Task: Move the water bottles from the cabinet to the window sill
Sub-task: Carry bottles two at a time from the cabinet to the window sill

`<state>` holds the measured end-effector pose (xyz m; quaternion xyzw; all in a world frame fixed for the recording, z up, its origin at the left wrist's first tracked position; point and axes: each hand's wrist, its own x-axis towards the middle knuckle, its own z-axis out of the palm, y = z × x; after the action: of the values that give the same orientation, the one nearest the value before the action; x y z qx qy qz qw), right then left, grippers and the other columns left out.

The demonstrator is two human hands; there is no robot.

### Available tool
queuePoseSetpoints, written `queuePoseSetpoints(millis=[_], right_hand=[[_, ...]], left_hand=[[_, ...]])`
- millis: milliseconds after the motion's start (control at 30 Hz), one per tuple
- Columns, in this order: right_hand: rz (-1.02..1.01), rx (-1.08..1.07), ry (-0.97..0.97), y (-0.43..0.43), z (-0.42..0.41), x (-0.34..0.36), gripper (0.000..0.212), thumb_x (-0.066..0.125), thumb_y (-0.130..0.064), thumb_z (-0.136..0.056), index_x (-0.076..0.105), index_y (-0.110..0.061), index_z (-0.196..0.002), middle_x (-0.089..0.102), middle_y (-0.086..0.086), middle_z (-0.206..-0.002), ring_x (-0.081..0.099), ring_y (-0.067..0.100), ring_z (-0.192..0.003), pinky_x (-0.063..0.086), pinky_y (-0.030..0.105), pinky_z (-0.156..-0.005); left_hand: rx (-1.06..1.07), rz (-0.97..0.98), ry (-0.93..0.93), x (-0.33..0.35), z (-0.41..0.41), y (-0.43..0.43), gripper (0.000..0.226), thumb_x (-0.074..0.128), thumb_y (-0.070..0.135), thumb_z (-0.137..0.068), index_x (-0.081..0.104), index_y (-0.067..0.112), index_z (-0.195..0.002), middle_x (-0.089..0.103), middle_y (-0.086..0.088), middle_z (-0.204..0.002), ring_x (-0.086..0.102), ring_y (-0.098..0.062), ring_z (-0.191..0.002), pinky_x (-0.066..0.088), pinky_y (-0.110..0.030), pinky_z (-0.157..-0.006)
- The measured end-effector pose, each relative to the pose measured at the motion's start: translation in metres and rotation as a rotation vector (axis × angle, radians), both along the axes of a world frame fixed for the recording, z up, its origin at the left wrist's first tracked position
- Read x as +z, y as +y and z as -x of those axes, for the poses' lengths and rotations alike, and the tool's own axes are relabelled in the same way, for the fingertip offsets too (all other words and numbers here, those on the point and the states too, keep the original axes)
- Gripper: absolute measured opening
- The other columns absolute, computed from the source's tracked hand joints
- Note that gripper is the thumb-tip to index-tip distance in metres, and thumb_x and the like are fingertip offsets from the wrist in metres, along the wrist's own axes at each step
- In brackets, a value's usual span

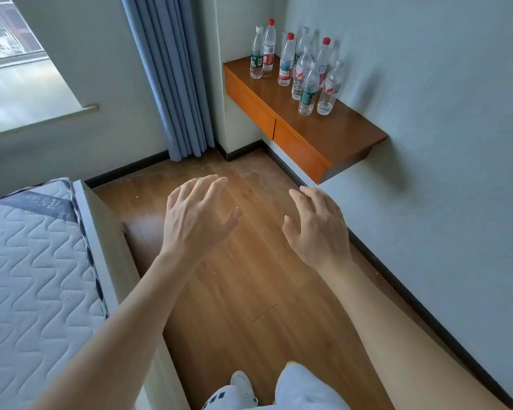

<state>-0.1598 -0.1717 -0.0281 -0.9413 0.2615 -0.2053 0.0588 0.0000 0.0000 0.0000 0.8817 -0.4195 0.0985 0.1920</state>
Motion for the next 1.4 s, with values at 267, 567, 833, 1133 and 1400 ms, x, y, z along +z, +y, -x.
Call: queuePoseSetpoints(millis=[267,567,833,1133,1400], right_hand=[[0.009,-0.028,-0.021,-0.032,-0.036,-0.005,0.050,0.047,-0.042,-0.093,0.059,-0.015,-0.134,0.059,0.011,-0.137,0.054,0.027,-0.128,0.049,0.041,-0.101],[0.006,-0.069,-0.023,-0.112,-0.103,-0.024,0.046,0.055,-0.038,-0.093,0.060,-0.015,-0.133,0.060,0.011,-0.136,0.053,0.027,-0.129,0.047,0.042,-0.104],[-0.088,-0.126,-0.003,-0.229,-0.171,-0.024,0.049,0.050,-0.042,-0.094,0.058,-0.016,-0.135,0.058,0.008,-0.138,0.052,0.025,-0.130,0.049,0.044,-0.105],[-0.140,-0.175,0.003,-0.331,-0.221,-0.038,0.060,0.037,-0.057,-0.093,0.061,-0.019,-0.133,0.061,0.007,-0.137,0.057,0.027,-0.127,0.049,0.044,-0.101],[-0.163,-0.286,0.030,-0.409,-0.263,-0.058,0.055,0.049,-0.052,-0.091,0.060,-0.021,-0.134,0.061,0.006,-0.138,0.058,0.027,-0.127,0.051,0.045,-0.101]], left_hand=[[-0.054,0.002,-0.035,-0.008,-0.038,-0.030,0.057,0.049,0.055,-0.088,0.049,0.024,-0.135,0.053,0.004,-0.139,0.046,-0.019,-0.130,0.035,-0.044,-0.107],[-0.058,-0.008,-0.037,-0.013,-0.109,-0.116,0.056,0.048,0.055,-0.088,0.050,0.023,-0.134,0.055,0.003,-0.137,0.047,-0.019,-0.129,0.038,-0.044,-0.107],[-0.052,-0.017,0.012,-0.012,-0.180,-0.246,0.054,0.052,0.053,-0.087,0.051,0.025,-0.133,0.055,0.005,-0.135,0.048,-0.019,-0.127,0.039,-0.044,-0.105],[-0.059,-0.031,0.040,-0.020,-0.237,-0.353,0.051,0.058,0.049,-0.087,0.052,0.025,-0.132,0.056,0.007,-0.134,0.048,-0.017,-0.126,0.039,-0.040,-0.102],[-0.128,-0.032,0.098,-0.039,-0.295,-0.448,0.050,0.060,0.049,-0.086,0.054,0.027,-0.131,0.058,0.006,-0.133,0.048,-0.018,-0.126,0.043,-0.043,-0.102]])
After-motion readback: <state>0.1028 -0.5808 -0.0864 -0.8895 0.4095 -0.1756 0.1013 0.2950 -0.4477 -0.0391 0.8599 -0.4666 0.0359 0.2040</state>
